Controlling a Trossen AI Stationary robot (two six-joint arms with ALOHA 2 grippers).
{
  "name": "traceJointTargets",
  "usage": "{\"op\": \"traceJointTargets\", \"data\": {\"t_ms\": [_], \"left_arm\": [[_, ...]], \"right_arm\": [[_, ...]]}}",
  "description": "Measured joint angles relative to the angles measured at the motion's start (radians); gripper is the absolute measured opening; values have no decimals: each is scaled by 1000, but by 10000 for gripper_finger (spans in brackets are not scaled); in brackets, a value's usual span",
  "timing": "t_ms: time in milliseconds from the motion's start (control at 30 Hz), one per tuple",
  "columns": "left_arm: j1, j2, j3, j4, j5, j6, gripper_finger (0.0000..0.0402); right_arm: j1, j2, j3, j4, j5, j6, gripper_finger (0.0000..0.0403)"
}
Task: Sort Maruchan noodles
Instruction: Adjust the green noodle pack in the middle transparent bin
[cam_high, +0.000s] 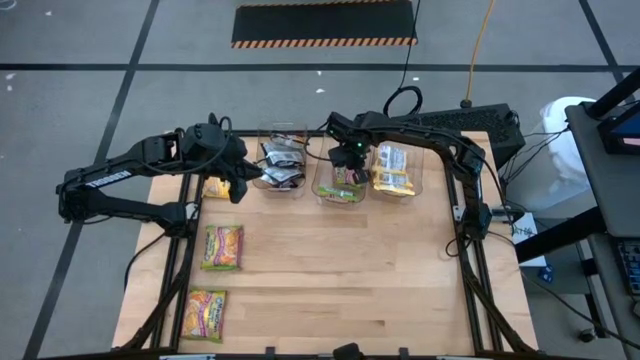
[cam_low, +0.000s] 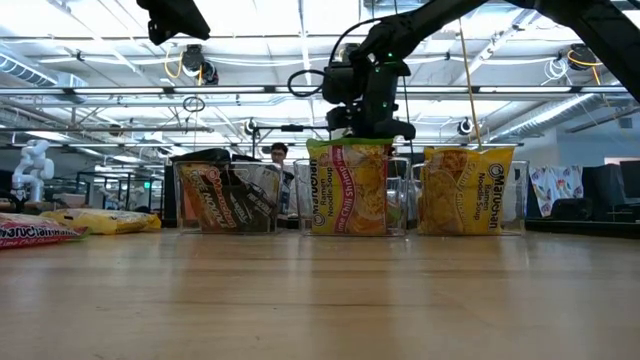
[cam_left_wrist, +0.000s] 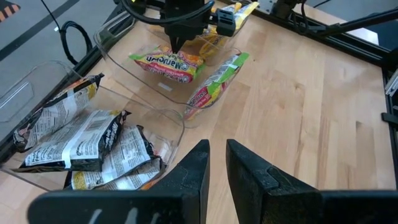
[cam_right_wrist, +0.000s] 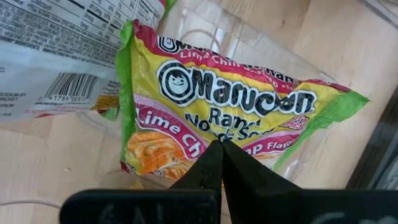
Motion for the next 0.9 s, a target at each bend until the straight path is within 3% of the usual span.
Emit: {"op": "traceJointTargets", "data": {"t_ms": [600, 900], "left_arm": [[0, 0, 0, 0, 0, -1, 58], [0, 0, 0, 0, 0, -3, 58]], "right_arm": [[-1, -29, 2, -9, 0, -10, 0], [1, -40, 2, 121, 1, 72, 0]]}}
